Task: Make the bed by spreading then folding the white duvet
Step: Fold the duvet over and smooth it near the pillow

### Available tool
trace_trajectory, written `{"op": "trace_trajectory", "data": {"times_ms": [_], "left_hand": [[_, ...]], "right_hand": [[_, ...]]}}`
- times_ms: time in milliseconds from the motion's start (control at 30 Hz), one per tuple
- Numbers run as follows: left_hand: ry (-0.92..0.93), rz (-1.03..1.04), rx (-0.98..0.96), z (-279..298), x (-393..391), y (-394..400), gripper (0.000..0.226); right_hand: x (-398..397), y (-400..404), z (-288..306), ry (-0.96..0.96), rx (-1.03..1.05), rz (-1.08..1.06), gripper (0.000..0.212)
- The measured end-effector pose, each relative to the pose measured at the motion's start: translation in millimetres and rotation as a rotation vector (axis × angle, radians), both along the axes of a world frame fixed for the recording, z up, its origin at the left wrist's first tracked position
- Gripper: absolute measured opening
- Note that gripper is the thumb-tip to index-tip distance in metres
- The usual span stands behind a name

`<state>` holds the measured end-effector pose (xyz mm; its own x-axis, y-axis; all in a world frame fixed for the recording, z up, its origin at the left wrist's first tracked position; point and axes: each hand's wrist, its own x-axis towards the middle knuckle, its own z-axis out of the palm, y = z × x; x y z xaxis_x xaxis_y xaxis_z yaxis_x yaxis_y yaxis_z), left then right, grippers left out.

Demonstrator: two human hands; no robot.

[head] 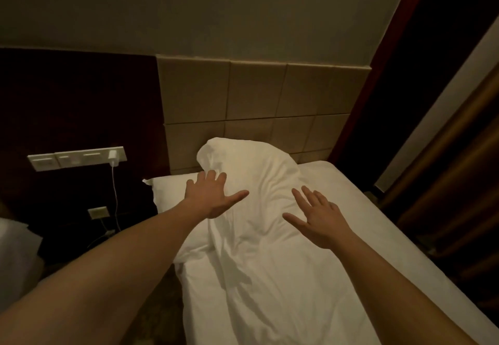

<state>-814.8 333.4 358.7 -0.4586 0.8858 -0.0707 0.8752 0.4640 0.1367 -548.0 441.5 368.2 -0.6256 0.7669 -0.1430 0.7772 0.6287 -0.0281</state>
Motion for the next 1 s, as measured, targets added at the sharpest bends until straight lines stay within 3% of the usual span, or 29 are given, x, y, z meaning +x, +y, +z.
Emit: {"op": "trace_trajectory", "data": {"times_ms": [300, 633, 800, 900, 1000], "left_hand": [[-0.123, 0.041, -0.051, -68, -117, 208, 0.107], [-0.223, 0.060, -0.026, -177, -267, 452, 0.098], [-0.383, 0.110, -0.222, -238, -304, 504, 0.113], [-0.534, 0.181, -0.392, -264, -322, 503, 0.130], [-0.653, 0.275, -0.456, -290, -334, 490, 0.146]], "right_hand": [[-112, 178, -60, -0.052, -0.113, 0.004, 0.088], [-333, 439, -141, -0.033, -0.239, 0.075, 0.089], [-409, 516, -189, 0.001, -0.391, 0.073, 0.088], [-436, 542, -225, -0.082, -0.514, 0.094, 0.093], [-457, 552, -261, -0.248, -0.497, 0.177, 0.098]]}}
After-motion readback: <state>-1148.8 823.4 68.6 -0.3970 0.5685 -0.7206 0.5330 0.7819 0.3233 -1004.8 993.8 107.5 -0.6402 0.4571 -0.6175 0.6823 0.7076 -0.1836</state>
